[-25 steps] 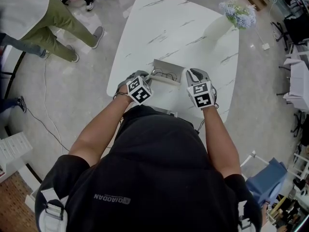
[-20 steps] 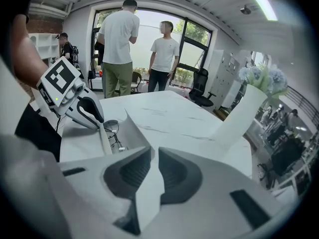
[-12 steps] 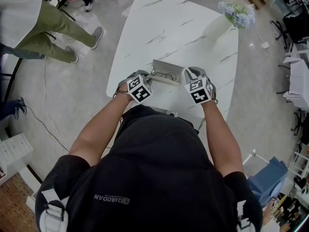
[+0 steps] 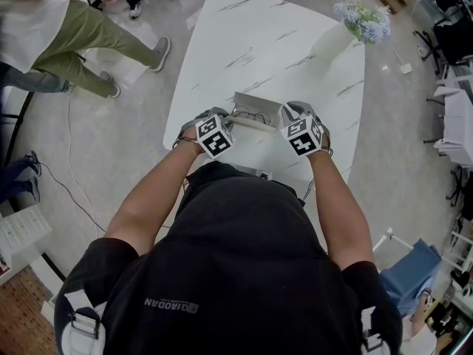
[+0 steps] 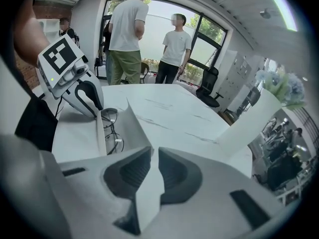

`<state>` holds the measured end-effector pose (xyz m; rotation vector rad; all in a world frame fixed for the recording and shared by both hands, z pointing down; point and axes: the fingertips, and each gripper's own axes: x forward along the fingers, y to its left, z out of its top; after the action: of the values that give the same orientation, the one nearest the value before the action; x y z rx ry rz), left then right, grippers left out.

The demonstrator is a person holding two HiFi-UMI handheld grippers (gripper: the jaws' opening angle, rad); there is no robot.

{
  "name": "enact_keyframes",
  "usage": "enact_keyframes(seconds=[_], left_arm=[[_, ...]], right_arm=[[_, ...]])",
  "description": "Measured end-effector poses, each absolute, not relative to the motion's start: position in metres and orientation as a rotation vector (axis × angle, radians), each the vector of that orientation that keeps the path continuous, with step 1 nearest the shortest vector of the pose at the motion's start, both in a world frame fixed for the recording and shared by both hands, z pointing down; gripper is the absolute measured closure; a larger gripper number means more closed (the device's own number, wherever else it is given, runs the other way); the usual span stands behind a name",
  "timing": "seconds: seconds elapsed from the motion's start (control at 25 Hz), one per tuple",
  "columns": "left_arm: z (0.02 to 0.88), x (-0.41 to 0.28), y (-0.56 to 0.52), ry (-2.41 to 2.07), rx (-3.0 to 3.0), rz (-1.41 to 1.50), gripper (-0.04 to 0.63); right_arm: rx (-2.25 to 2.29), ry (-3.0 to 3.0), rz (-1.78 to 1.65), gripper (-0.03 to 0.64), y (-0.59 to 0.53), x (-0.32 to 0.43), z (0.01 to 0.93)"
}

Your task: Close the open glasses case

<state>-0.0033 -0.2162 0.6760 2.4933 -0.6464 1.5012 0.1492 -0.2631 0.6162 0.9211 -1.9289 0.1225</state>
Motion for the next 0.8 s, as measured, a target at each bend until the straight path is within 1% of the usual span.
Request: enact_keyframes(seconds=[0.8], left_arm=[[0.679, -0.006, -0.217, -0.65, 2.482, 1.514, 0.502]], right_arm=[[0.853, -1.919, 0.062, 0.569, -0.262, 0.138, 0.616]])
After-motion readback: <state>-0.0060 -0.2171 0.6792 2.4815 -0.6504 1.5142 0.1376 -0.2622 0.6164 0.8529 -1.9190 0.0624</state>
